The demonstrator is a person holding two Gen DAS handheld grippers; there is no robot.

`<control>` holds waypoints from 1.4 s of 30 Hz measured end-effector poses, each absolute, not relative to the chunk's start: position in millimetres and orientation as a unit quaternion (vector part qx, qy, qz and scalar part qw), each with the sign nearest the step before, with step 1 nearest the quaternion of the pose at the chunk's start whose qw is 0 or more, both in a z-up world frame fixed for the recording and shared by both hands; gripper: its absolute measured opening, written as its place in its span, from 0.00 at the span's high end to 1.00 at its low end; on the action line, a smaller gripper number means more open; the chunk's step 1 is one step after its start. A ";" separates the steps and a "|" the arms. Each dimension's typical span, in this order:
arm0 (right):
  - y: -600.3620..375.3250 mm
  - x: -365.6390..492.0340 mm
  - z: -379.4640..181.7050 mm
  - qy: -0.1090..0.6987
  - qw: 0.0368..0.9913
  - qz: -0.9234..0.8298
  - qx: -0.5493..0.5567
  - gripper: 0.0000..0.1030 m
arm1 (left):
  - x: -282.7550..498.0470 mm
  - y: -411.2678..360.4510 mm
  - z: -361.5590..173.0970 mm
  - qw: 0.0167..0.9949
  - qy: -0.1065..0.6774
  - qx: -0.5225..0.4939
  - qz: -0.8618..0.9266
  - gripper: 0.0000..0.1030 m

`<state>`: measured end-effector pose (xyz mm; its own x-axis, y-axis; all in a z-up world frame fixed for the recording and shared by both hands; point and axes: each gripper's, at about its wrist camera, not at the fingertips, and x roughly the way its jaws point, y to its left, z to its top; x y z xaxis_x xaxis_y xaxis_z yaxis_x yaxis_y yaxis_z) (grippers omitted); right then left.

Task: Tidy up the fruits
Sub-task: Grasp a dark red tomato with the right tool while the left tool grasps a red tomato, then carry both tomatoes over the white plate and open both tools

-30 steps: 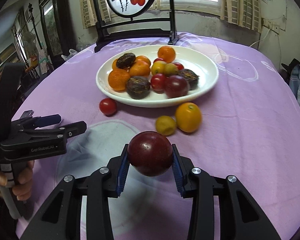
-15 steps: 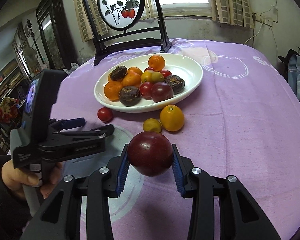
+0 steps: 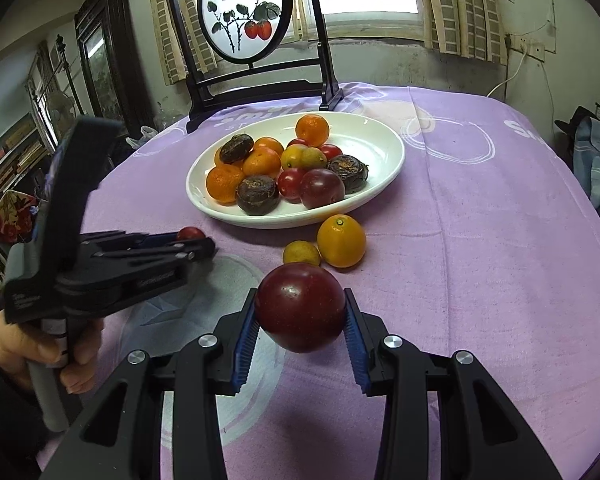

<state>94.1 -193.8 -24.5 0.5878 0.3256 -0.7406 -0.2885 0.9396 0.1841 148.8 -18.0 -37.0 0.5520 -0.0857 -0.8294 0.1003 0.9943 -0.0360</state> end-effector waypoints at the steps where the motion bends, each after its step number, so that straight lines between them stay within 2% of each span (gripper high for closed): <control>1: -193.3 93.8 -24.6 0.417 0.892 0.173 0.021 0.60 | 142.3 -17.4 -34.4 0.882 0.468 0.010 -0.058 0.72; 5: -193.1 93.3 -20.0 0.403 0.898 0.176 0.022 0.61 | 120.0 -12.3 -18.4 0.887 0.455 0.010 -0.079 0.72; 9: -192.8 93.9 7.9 0.368 0.904 0.212 0.036 0.61 | 112.7 -10.9 10.8 0.900 0.425 0.023 -0.092 0.72; 16: -176.2 134.0 40.7 0.329 0.919 0.216 0.002 0.61 | 157.4 -16.6 41.9 0.912 0.402 0.025 -0.078 0.72; 23: -163.8 202.0 17.7 0.359 0.913 0.195 0.003 0.60 | 235.5 -19.8 33.6 0.908 0.416 0.014 -0.046 0.72; 32: -134.3 246.6 -5.4 0.382 0.900 0.201 -0.060 0.59 | 299.6 -28.1 7.6 0.897 0.441 0.032 -0.028 0.69; 33: -134.7 248.8 -6.8 0.384 0.901 0.194 -0.061 0.57 | 301.0 -27.1 6.9 0.897 0.441 0.033 -0.016 0.59; 34: -137.0 249.1 -6.6 0.383 0.902 0.188 -0.056 0.56 | 300.0 -24.9 7.6 0.898 0.439 0.029 -0.006 0.45; 35: -142.0 248.1 -5.4 0.381 0.905 0.182 -0.043 0.54 | 297.5 -21.3 10.0 0.901 0.433 0.019 0.003 0.36; 36: -146.9 246.9 -4.0 0.379 0.907 0.180 -0.035 0.53 | 291.5 -15.4 14.0 0.907 0.421 -0.003 0.004 0.19; 37: -153.6 243.7 -0.2 0.373 0.909 0.182 -0.023 0.52 | 284.7 -11.6 17.8 0.912 0.409 -0.021 -0.004 0.10; 42: -173.1 221.2 13.6 0.358 0.916 0.178 -0.006 0.49 | 255.9 -16.1 34.3 0.926 0.378 -0.002 -0.005 0.10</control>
